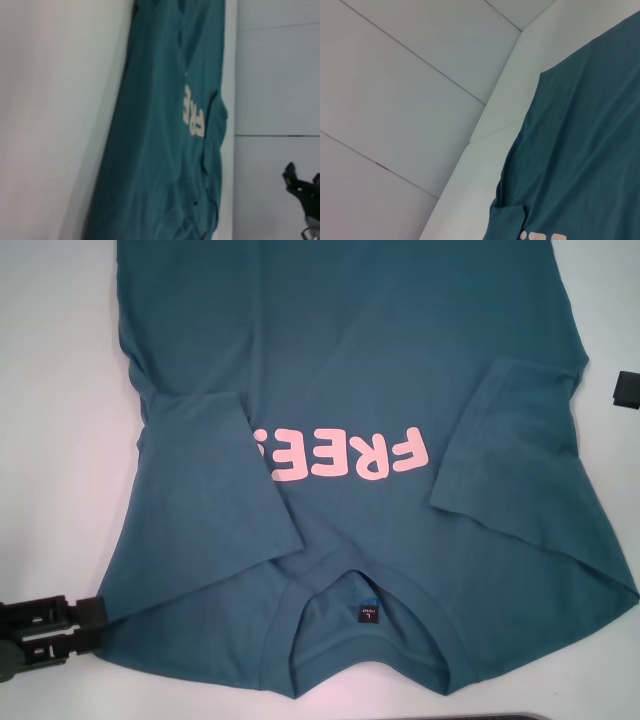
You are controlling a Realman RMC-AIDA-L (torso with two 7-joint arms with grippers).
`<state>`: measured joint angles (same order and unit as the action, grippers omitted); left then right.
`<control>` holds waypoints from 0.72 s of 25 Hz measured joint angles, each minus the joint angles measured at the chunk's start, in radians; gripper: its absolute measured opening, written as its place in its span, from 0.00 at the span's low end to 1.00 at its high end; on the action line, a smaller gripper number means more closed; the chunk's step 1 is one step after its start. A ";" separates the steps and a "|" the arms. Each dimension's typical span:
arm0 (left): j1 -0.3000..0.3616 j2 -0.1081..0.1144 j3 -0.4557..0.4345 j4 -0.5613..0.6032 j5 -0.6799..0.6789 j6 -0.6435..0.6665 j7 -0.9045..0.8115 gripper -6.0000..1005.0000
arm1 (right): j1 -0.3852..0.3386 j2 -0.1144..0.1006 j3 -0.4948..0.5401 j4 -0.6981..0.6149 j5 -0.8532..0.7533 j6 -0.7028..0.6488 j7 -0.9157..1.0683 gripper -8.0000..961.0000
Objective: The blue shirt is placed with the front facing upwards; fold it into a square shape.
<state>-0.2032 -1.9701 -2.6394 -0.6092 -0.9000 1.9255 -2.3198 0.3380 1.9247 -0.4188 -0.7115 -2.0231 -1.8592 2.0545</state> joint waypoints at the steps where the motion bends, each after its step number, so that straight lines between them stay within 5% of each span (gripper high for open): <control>1: -0.002 -0.003 0.000 -0.001 0.008 -0.006 -0.002 0.64 | 0.001 0.000 0.000 0.000 0.000 0.000 0.000 0.69; 11: -0.001 -0.002 -0.011 -0.002 0.023 -0.060 -0.033 0.64 | 0.008 0.004 0.001 0.012 0.000 -0.002 0.004 0.69; 18: 0.013 -0.001 -0.022 -0.002 0.024 -0.063 -0.020 0.64 | 0.010 0.029 0.003 0.019 0.000 0.013 0.004 0.69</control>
<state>-0.1906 -1.9710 -2.6611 -0.6116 -0.8758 1.8621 -2.3402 0.3478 1.9536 -0.4162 -0.6927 -2.0233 -1.8460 2.0585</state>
